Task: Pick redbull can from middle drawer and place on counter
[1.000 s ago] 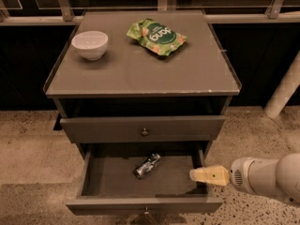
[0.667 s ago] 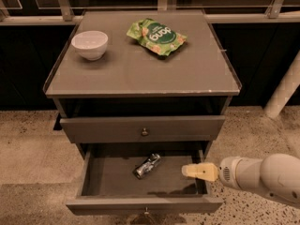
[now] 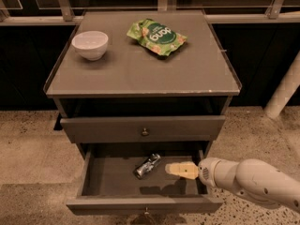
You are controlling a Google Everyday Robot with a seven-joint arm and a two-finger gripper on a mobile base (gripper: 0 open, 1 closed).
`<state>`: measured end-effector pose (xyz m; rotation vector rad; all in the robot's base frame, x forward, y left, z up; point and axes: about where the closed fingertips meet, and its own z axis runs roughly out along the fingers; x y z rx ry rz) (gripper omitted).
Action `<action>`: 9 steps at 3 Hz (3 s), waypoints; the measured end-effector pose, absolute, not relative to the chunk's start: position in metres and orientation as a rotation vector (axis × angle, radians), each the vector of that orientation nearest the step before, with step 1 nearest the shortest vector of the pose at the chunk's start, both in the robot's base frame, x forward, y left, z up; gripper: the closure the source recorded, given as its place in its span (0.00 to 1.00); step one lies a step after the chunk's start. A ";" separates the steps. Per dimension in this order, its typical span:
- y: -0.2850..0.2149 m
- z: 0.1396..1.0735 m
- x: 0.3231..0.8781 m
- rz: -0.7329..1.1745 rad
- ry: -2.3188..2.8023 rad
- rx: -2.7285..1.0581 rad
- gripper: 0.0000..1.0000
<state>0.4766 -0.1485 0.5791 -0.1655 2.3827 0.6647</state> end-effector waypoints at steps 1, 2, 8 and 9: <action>-0.148 0.579 0.477 0.664 2.381 -0.164 0.00; -0.141 0.558 0.484 0.653 2.364 -0.168 0.00; -0.057 0.444 0.537 0.724 2.356 -0.337 0.00; -0.031 0.429 0.552 0.750 2.387 -0.346 0.00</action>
Offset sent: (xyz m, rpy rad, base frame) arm 0.0214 0.0173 -0.0621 -0.0134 -0.0571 -0.0160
